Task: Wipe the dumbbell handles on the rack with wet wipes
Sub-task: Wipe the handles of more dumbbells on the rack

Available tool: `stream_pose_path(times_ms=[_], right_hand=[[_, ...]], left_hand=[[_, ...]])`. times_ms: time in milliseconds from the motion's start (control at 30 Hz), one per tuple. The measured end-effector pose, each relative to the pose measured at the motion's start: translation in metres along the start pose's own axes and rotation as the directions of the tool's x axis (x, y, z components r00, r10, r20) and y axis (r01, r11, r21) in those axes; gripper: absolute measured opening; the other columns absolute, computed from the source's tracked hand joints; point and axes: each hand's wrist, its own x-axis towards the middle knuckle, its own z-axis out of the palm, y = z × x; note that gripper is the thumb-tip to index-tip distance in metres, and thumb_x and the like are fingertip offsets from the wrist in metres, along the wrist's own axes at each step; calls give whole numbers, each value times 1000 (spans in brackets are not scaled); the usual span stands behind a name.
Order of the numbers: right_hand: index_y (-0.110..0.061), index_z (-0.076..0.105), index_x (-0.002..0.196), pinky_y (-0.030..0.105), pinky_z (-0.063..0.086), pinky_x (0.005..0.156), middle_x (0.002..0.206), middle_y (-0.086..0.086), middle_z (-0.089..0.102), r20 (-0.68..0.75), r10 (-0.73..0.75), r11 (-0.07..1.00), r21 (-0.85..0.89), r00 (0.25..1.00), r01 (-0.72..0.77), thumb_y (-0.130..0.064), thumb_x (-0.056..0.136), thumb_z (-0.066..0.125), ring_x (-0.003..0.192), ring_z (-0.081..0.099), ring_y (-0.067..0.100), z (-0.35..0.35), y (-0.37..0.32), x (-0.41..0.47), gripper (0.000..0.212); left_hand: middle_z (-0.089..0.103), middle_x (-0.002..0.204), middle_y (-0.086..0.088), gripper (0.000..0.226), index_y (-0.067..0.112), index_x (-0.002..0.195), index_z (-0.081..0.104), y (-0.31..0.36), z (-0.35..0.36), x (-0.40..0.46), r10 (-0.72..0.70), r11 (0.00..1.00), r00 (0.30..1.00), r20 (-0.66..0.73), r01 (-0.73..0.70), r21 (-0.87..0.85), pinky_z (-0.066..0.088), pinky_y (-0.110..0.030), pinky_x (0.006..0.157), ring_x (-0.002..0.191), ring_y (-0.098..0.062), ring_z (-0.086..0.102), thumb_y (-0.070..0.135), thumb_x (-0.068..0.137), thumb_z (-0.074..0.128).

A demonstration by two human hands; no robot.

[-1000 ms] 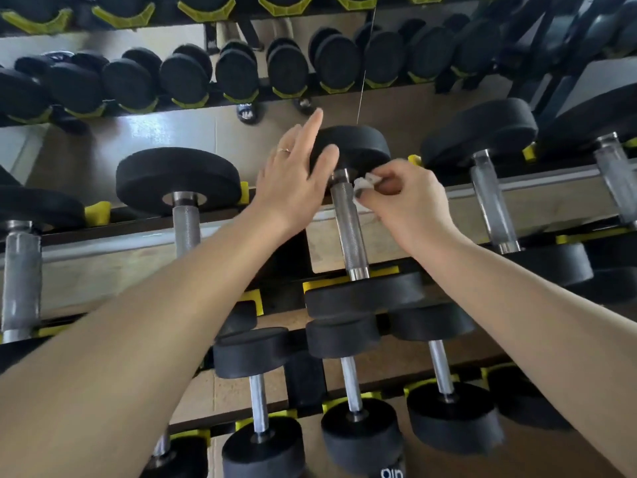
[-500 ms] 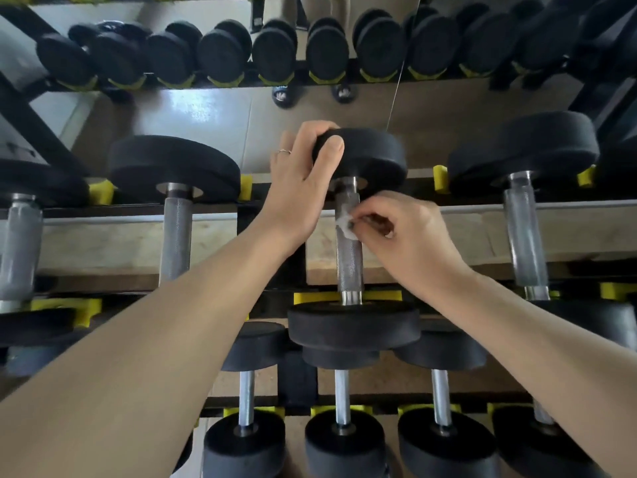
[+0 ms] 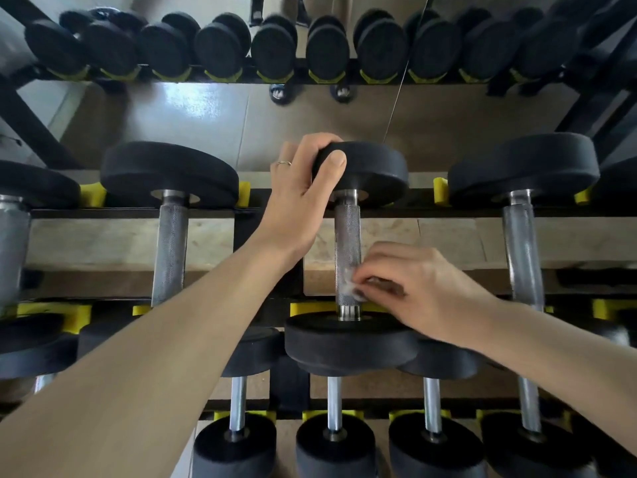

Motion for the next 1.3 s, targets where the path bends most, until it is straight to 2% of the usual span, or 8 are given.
stream_pose_path(times_ms=[167,367,533,700,867,1033,1233,1300], right_hand=[[-11,72,99,27,54,81,98,-4,66,-267,77,997,34,961,-70,-12,90,68,88,64,6,-8,16,39,10],[-14,74,101,25,56,79,98,-7,66,98,-62,998,-28,993,65,-25,91,62,87,64,3,-5,1,10,19],[-11,74,95,28,53,80,95,-5,65,-177,67,998,24,982,-64,-16,90,69,86,63,7,-8,10,42,8],[-15,73,101,26,55,81,100,-7,64,146,-84,993,-65,986,94,-21,92,66,88,61,2,-5,-1,15,13],[-12,75,96,35,56,81,96,-4,63,-140,-11,996,-89,990,-1,-17,91,69,86,63,12,-9,5,50,10],[-15,74,100,28,55,85,99,-5,64,261,-105,981,-131,959,144,-27,93,57,89,62,7,-7,-12,21,22],[-9,72,100,41,57,81,100,11,67,-12,-124,873,-476,992,103,-10,95,61,88,66,27,-7,-5,69,12],[-7,68,104,42,56,83,103,11,62,188,-102,806,-560,977,192,-8,96,59,92,62,27,-1,-12,59,12]], left_hand=[[49,117,5,12,41,112,50,-1,0,1,14,1000,1000,1,-14,5,37,-29,99,118,-20,41,41,105,41],[49,119,4,12,38,113,51,-2,1,0,12,1000,1000,6,-12,-6,35,-23,96,118,-18,40,37,107,41],[48,117,7,11,41,110,51,0,1,0,-17,999,1000,-11,16,-29,34,-20,95,119,-17,40,35,107,43],[50,119,2,10,40,111,50,-2,2,1,0,1000,1000,8,0,-13,35,-22,95,118,-20,40,38,106,42],[50,116,5,9,42,108,50,-4,3,3,8,1000,1000,-20,-9,-27,36,-26,98,118,-19,40,37,104,42],[53,118,1,10,43,107,53,-6,0,4,-1,999,1000,25,2,-39,37,-28,99,119,-20,42,41,104,44],[57,117,-5,14,39,109,61,-4,-10,8,-8,996,998,60,13,-83,39,-19,94,116,-11,48,38,100,50],[56,118,-5,12,36,110,61,-2,-13,9,-33,994,995,97,42,-98,39,-14,92,114,-7,48,34,102,52]])
